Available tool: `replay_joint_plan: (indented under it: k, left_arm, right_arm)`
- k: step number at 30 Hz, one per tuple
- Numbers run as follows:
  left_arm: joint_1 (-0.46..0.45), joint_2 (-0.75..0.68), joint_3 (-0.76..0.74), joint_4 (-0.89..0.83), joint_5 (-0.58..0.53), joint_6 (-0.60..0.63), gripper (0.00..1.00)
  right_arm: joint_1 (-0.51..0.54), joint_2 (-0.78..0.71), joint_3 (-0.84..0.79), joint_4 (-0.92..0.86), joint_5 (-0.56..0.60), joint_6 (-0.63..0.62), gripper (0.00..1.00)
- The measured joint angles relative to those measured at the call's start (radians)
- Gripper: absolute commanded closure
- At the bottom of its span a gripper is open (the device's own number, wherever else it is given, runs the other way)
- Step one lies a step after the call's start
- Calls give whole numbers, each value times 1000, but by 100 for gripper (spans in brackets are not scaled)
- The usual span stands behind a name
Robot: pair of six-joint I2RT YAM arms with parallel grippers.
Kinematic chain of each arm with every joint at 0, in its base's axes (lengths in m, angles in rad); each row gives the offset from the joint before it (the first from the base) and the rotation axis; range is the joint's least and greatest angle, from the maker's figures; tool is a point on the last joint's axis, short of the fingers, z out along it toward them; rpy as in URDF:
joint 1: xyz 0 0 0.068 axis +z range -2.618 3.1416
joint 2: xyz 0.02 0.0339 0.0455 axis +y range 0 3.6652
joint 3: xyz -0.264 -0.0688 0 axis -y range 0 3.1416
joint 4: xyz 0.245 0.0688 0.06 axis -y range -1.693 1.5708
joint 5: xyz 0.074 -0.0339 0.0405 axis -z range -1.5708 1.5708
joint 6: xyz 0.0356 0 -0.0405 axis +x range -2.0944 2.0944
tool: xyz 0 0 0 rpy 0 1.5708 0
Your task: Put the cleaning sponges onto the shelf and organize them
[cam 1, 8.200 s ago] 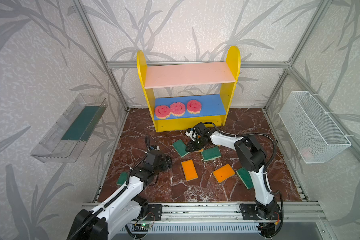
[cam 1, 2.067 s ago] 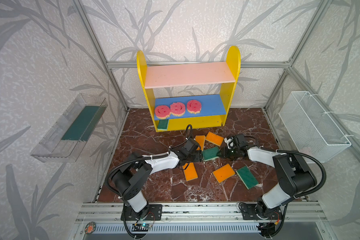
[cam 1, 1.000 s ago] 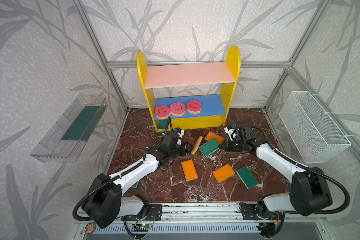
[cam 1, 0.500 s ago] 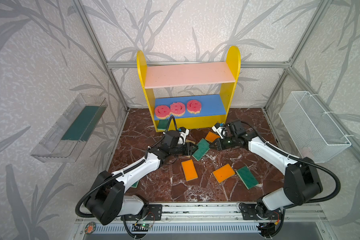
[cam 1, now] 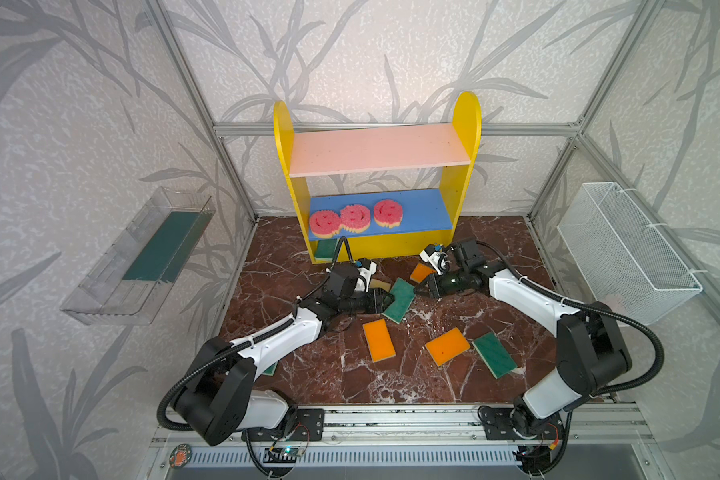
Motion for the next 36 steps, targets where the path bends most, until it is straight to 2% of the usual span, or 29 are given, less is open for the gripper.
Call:
replay_joint_plan:
  k: [5, 6, 7, 10, 14, 17, 18, 20, 25, 26, 29, 30, 36]
  left_arm:
    - [0, 21, -13, 21, 3, -6, 74]
    - [0, 28, -15, 26, 5, -14, 84]
    - [0, 34, -18, 33, 8, -21, 100]
    - [1, 46, -23, 40, 13, -29, 100]
    - [1, 48, -26, 46, 14, -42, 100]
    - [0, 54, -26, 61, 11, -56, 100]
    - [0, 56, -26, 66, 7, -61, 100]
    - [2, 60, -26, 79, 0, -75, 100]
    - [18, 63, -44, 118, -44, -121, 100]
    - [24, 63, -50, 123, -61, -134, 100]
    - [34, 63, -66, 139, -111, -165, 100]
    - [36, 63, -72, 149, -131, -179, 100]
    - [40, 63, -86, 189, -184, -234, 100]
  right_arm:
    - [1, 11, 31, 5, -5, 2, 100]
    - [1, 17, 37, 7, -5, 3, 100]
    - [0, 24, 42, 7, -3, 4, 100]
    - [0, 42, 46, 14, 0, 5, 97]
    - [0, 52, 50, 19, 6, 12, 80]
    - [2, 54, 69, 26, 8, 16, 52]
    - [3, 54, 74, 28, 10, 19, 45]
    - [5, 54, 79, 38, 19, 20, 37]
    - [5, 47, 56, 77, 50, 53, 35]
    - [4, 38, 37, 95, 53, 63, 37]
    - [5, -1, -58, 163, 62, 111, 52]
    - [7, -13, -91, 186, 63, 128, 53]
    - [80, -21, -188, 279, 76, 194, 47]
